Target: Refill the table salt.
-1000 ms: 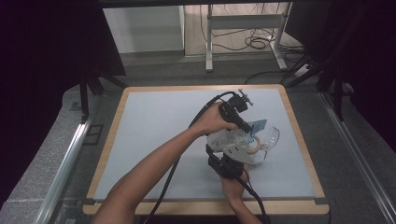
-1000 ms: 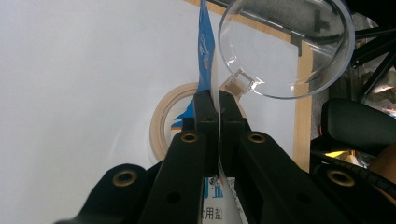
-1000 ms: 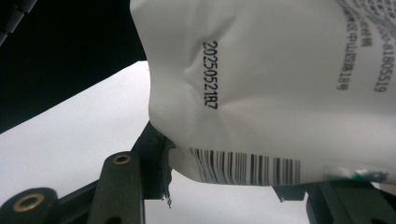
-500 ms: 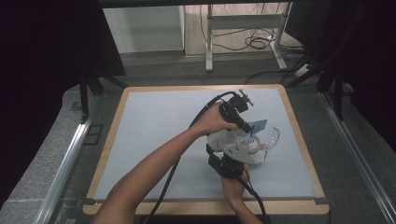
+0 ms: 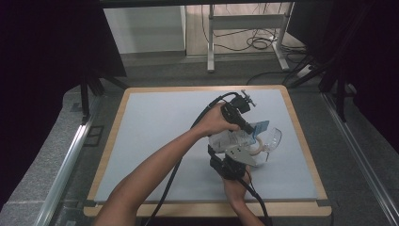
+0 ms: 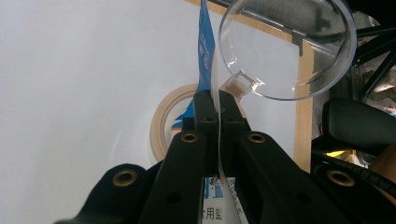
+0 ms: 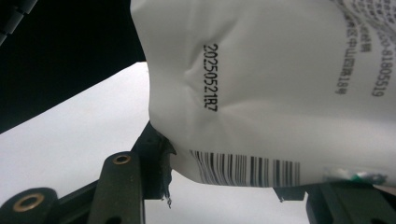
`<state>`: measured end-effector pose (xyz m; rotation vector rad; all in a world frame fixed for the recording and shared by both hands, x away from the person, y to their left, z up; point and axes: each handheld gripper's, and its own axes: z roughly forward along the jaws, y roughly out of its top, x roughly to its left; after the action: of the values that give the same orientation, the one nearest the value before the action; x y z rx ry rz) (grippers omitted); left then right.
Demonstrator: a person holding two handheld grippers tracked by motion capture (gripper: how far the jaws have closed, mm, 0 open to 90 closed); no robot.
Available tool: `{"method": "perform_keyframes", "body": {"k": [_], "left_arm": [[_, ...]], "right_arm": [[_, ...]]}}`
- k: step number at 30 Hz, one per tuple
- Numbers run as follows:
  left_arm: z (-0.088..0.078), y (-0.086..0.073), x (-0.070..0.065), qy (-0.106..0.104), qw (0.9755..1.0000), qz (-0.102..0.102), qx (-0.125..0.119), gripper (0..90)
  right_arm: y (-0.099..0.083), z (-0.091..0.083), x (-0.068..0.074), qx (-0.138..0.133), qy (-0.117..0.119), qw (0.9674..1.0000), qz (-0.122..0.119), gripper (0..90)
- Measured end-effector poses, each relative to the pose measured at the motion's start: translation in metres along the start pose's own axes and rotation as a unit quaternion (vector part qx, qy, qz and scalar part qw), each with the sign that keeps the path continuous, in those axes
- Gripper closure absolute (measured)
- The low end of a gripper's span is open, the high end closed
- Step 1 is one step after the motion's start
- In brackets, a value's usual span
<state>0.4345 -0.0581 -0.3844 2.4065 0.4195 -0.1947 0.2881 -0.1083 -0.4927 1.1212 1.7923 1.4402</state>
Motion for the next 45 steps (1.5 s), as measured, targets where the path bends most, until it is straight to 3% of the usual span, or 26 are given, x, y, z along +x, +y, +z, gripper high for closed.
{"method": "perform_keyframes", "body": {"k": [45], "left_arm": [[0.0018, 0.0018, -0.0007, -0.002, 1.0000, -0.001, 0.002, 90.0]], "right_arm": [[0.0031, -0.0022, -0.0013, -0.008, -0.003, 1.0000, -0.002, 48.9]]}}
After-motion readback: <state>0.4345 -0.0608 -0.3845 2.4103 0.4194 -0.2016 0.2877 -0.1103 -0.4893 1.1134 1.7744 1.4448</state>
